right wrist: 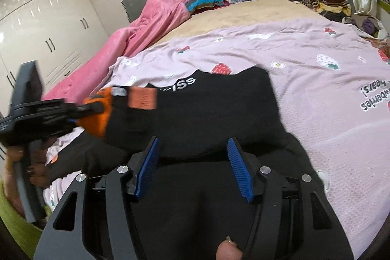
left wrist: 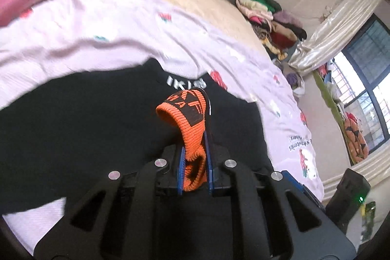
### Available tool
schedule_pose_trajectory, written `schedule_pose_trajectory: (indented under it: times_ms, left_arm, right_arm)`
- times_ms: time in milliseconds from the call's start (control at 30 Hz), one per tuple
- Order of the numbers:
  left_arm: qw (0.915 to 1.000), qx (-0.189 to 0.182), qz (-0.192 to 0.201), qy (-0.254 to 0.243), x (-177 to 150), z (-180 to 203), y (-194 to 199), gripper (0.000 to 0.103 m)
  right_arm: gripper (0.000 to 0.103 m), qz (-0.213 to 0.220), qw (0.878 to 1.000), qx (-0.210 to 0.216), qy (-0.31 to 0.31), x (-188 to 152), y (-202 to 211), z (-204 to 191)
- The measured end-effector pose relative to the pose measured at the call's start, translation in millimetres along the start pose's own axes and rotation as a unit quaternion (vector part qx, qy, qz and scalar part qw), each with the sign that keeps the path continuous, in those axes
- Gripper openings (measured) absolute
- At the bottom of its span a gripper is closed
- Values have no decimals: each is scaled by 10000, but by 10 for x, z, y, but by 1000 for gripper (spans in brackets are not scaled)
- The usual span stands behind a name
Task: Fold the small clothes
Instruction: 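Lower the cuff onto the shirt body and open the left tool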
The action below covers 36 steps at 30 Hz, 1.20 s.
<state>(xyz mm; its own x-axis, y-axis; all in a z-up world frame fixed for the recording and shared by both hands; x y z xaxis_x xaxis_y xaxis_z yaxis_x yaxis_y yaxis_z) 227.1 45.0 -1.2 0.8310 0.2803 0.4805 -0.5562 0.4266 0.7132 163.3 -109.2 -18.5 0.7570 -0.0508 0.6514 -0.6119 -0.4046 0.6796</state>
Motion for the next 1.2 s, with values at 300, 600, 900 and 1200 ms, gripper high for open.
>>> schedule_pose_trajectory:
  times_ms: [300,600,900,1200]
  left_arm:
    - [9983,489,-259,198,-211,-456,-9,8]
    - [9936,1126,-56,53,-266,-621,79,10]
    - [9872,1471,-614,-45,-528,-781,-300,20]
    - [9852,1713,-94,66,-577,-858,273,66]
  right_arm:
    - [57,-77,9990,-390,211,46,-170,2]
    - [57,-480,9936,-805,632,41,-525,-108]
    - [57,-1229,9829,-1056,879,-149,-1010,-137]
    - [80,-663,9915,-460,1022,-72,-631,-494]
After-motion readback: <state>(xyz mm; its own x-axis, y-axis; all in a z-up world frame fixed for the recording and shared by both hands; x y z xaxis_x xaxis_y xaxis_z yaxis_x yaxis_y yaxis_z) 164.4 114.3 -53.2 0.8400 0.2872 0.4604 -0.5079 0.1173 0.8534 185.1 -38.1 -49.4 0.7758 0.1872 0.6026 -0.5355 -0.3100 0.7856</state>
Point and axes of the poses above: each gripper's, at about its wrist camera, not at the fingertips, and y roughly against the way its jaws point, z to its right, x to its top, the point moved 6 cm from there along -y, roughly the way its jaws point, and after that the axes turned 5 degrees about -z, right-handed, at the moved point
